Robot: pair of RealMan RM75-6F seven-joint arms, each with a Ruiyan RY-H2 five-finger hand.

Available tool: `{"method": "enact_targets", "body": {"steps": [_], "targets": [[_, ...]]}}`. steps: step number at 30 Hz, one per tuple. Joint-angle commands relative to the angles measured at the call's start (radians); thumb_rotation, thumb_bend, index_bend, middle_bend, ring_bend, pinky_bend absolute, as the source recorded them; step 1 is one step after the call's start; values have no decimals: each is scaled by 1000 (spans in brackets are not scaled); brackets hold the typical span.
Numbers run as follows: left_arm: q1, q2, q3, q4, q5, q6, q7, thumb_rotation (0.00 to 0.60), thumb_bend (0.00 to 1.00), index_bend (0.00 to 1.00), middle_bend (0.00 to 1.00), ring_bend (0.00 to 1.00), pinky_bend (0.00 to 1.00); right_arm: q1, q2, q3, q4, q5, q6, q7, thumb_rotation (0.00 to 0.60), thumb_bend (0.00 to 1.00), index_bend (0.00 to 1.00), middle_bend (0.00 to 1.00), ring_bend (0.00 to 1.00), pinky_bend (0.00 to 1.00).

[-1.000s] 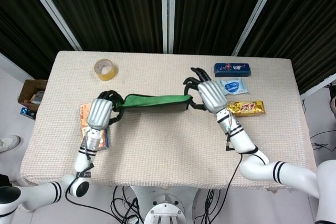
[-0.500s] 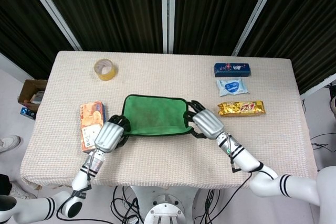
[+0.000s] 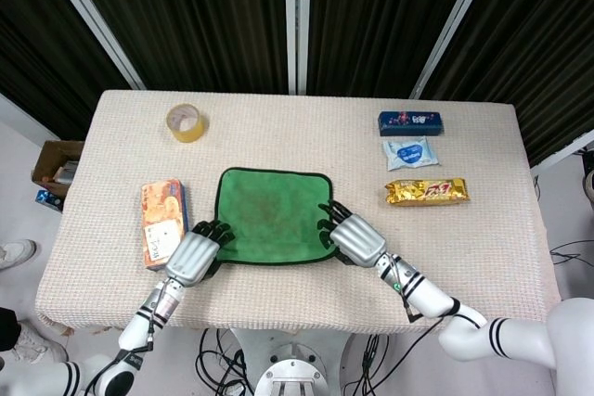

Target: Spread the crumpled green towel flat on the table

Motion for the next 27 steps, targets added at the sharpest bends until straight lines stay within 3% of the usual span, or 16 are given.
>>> {"method": "enact_targets", "body": {"steps": [1, 5, 9, 12, 19, 27], "targets": [[7, 23, 3, -37, -15, -13, 24, 600, 403, 234, 163, 131, 210, 2, 4, -7, -17, -17, -9, -44, 600, 141, 546, 250, 0, 0], [19, 54, 14, -93, -19, -18, 33, 600, 351, 219, 155, 132, 211, 1, 35, -11, -72, -12, -30, -116, 600, 14, 389, 197, 0, 0], [32, 90, 29, -144, -13, -16, 49, 600, 323, 200, 144, 131, 210, 1, 96, -13, -159, 21, -67, -218, 600, 0, 196, 128, 0, 0], [42, 117, 36, -180, -11, -7, 62, 600, 315, 189, 137, 131, 210, -4, 142, -8, -223, 50, -78, -278, 600, 0, 115, 103, 0, 0], [75, 148, 50, -204, 43, 38, 36, 600, 297, 178, 124, 131, 210, -25, 228, 31, -318, 93, -39, -314, 600, 0, 82, 97, 0, 0], [83, 42, 40, 1, 188, 85, -83, 600, 296, 315, 126, 131, 205, -55, 281, 83, -355, 88, 41, -245, 600, 0, 82, 97, 0, 0]]}}
